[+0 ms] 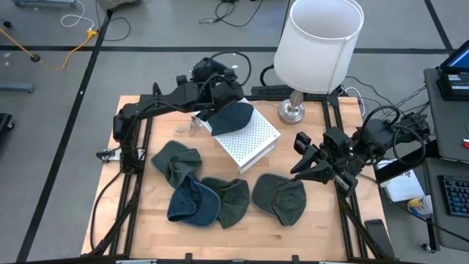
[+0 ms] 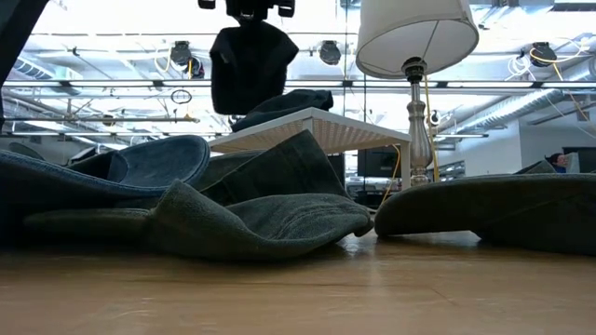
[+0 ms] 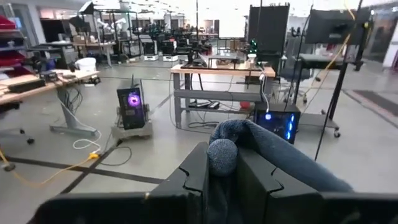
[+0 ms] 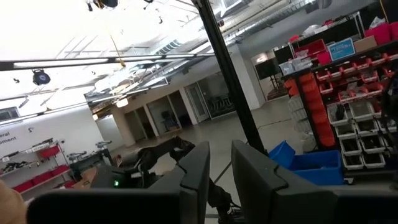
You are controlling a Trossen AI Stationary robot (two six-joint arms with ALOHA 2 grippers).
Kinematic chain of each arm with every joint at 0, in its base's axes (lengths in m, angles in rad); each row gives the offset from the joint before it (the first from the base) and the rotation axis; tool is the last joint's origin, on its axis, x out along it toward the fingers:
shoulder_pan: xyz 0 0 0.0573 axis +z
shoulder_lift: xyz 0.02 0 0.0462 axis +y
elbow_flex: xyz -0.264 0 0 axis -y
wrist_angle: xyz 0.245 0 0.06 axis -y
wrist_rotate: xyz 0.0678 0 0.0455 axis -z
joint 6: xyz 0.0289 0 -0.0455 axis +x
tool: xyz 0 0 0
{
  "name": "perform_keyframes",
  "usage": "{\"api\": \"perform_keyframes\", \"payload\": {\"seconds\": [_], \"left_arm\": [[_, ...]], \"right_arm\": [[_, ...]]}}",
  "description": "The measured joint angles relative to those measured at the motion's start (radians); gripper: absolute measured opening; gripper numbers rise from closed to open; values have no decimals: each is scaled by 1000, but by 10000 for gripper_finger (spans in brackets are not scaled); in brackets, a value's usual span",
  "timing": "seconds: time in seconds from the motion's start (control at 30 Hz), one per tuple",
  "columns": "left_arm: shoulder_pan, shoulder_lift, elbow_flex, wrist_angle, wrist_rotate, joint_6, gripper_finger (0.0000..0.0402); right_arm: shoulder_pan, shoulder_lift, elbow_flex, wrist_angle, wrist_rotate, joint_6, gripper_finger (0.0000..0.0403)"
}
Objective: Pick & Place hat
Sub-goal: Stack the top blue cap on the blue cap on the shelf
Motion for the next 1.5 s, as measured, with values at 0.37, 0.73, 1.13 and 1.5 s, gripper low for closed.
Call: {"api": "perform_keyframes", "payload": {"seconds": [0.37, 0.73, 1.13, 1.5], "left_arm": [[-40, 32, 0, 145, -76, 69, 50], [-88, 49, -113, 164, -58, -18, 50], [-119, 49, -209, 165, 25, -137, 50], [-123, 49, -218, 157, 275, -125, 127]], "right_arm": [[0, 5, 0, -12, -1, 56, 59], [0, 5, 0, -49, -3, 93, 59], [0, 5, 0, -49, -3, 87, 59], [0, 5, 0, -65, -3, 87, 60]]}}
